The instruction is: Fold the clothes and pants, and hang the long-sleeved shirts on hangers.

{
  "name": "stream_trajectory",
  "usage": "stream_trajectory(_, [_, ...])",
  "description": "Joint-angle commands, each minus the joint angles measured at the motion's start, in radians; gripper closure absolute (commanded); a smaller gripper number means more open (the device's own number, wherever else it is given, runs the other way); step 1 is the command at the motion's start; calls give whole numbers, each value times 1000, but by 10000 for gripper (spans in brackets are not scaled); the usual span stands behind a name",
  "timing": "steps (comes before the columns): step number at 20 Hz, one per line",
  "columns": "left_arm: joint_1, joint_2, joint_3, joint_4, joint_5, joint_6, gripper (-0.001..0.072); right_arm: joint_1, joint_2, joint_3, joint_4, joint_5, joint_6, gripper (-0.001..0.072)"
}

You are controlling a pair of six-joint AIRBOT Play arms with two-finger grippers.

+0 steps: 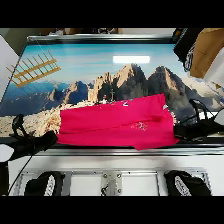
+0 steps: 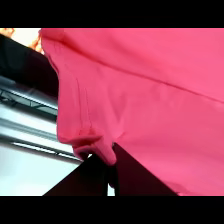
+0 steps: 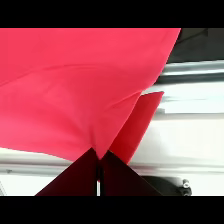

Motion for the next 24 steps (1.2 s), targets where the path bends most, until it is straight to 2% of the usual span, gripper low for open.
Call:
stream_trajectory(1, [2,-186,103,-14,85,60,702,1,-151,138,-2,-80,-1,700])
stream_trajectory(4, [2,-387,195,-17,148,105,701,6,-306,249,7,-171,-1,700])
stream_trajectory(10, [-28,-774,361,-21,239,119,701,84,-553,400,8,-411,5,700])
stream_trajectory(14, [-63,-943,467,-20,289,119,701,95,-640,406,17,-591,34,699])
stream_trajectory(19, [-114,-1075,580,-21,283,119,683,97,-700,406,110,-691,33,676])
stream_trajectory(20, [-127,-1083,592,-22,288,118,442,97,-704,406,129,-703,29,475])
stream_trajectory(21, [-139,-1083,605,-22,303,118,189,96,-703,406,146,-715,26,139])
stream_trajectory(22, [-145,-1077,624,-22,311,118,172,93,-702,414,158,-716,26,-8])
stream_trajectory(24, [-146,-1042,673,-20,290,119,172,69,-689,457,159,-677,0,-8])
